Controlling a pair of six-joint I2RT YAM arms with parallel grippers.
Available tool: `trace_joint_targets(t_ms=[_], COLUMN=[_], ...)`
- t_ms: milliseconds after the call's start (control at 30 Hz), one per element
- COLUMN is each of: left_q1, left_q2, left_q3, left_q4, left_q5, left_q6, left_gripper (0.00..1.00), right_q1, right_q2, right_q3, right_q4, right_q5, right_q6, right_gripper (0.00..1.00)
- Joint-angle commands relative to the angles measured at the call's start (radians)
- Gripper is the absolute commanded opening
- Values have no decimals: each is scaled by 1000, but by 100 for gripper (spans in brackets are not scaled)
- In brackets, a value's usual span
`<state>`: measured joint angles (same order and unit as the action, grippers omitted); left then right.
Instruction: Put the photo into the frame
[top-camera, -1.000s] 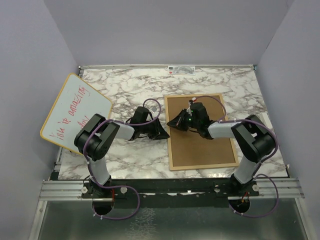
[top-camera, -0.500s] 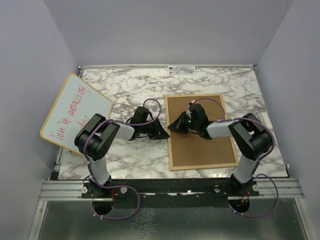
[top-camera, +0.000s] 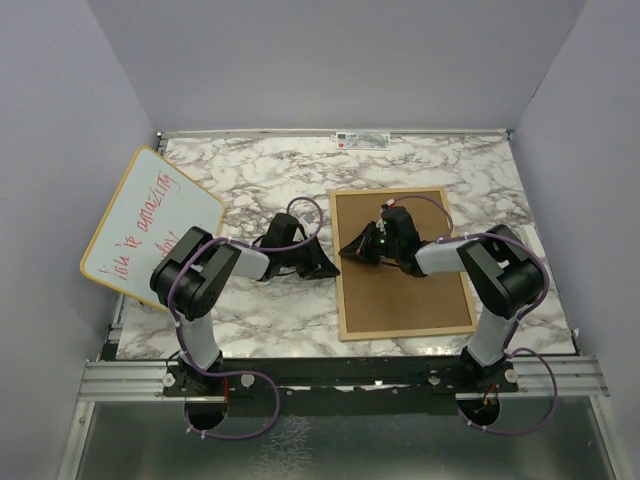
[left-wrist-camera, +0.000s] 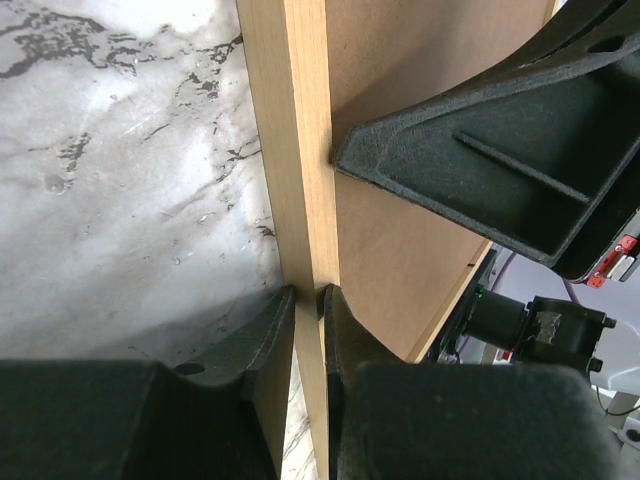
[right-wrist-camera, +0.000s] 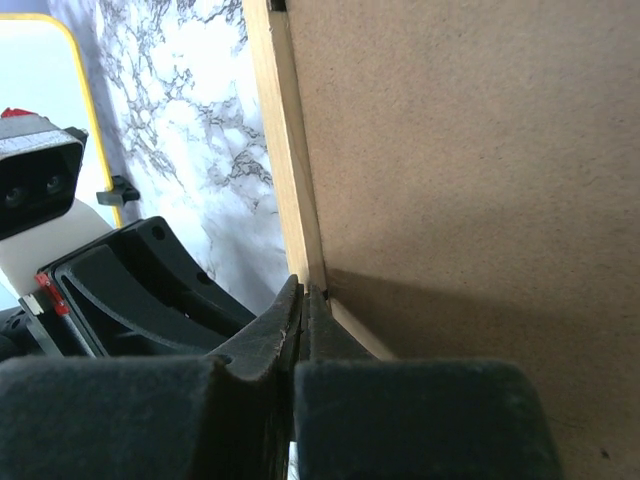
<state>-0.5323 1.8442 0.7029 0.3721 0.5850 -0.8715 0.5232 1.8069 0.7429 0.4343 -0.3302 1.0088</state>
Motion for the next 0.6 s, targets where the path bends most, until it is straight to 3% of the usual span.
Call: trace_joint_targets(t_ms=[0,567], left_q1=[-23,-23], left_q2=[148,152], left_q3=[-97,-91], left_q4=[-325,-325], left_q5=[-275,-277], left_q6=[115,112], left_gripper=[15,15], right_q1=[-14,-17], right_q2=[30,84], right_q3=[-30,-82], right_q4=[-15,41], right_q5=[25,-4], right_q6=[-30,-52], right_gripper=[0,1])
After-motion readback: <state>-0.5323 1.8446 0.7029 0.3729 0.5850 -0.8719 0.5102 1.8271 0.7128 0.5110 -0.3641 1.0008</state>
